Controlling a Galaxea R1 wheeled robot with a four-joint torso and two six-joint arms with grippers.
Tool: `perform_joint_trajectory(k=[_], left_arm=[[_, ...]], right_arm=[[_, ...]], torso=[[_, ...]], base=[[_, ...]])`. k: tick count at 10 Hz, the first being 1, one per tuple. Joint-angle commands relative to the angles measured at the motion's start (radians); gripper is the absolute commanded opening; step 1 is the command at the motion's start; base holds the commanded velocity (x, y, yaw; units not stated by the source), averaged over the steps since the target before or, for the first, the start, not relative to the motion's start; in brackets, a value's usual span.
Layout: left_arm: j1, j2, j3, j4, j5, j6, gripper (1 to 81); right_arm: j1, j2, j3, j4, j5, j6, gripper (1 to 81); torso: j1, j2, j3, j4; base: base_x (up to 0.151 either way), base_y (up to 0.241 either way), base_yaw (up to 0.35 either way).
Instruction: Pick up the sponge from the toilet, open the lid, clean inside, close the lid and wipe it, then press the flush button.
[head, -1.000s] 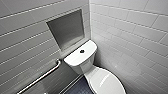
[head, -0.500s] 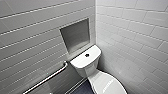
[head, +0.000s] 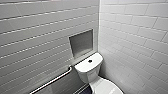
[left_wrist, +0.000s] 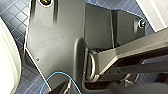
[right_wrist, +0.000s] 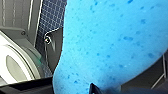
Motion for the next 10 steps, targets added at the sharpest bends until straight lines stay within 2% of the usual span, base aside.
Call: perform_joint_trajectory(k=[1,2,3,5,8,9,10], left_arm=[[-0.028,-0.004,0.004,-0.011,0.064,0.005,81.1],[-0.028,-0.004,0.004,-0.011,0.064,0.005,81.1],[-0.027,-0.004,0.004,-0.011,0.063,0.005,81.1],[-0.027,0.004,-0.011,-0.011,0.064,0.005,81.1],[-0.027,0.054,-0.113,-0.011,0.064,0.006,81.1],[-0.027,0.075,-0.150,-0.012,0.064,0.006,81.1],[-0.027,0.092,-0.180,-0.012,0.063,0.005,81.1]], right_arm=[[0.009,0.010,-0.043,-0.042,-0.061,-0.003,1.0],[0.004,0.022,-0.066,-0.051,-0.061,-0.003,1.0],[-0.004,0.037,-0.093,-0.055,-0.061,-0.003,1.0],[-0.018,0.088,-0.173,-0.136,-0.062,-0.002,1.0],[-0.059,0.226,-0.363,-0.157,-0.092,-0.005,1.0],[-0.079,0.282,-0.441,-0.158,-0.090,-0.033,1.0],[-0.094,0.330,-0.510,-0.122,-0.089,-0.111,1.0]], torso=[[-0.063,0.098,0.073,0.024],[-0.087,0.134,0.031,0.006],[-0.042,0.061,0.045,0.009],[-0.055,0.078,0.059,0.010],[-0.056,0.075,0.060,0.010],[-0.056,0.075,0.060,0.010],[-0.056,0.075,0.060,0.010]], base=[[0.000,0.000,0.000],[0.000,0.000,0.000],[0.000,0.000,0.000],[0.000,0.000,0.000],[0.000,0.000,0.000],[0.000,0.000,0.000],[0.000,0.000,0.000]])
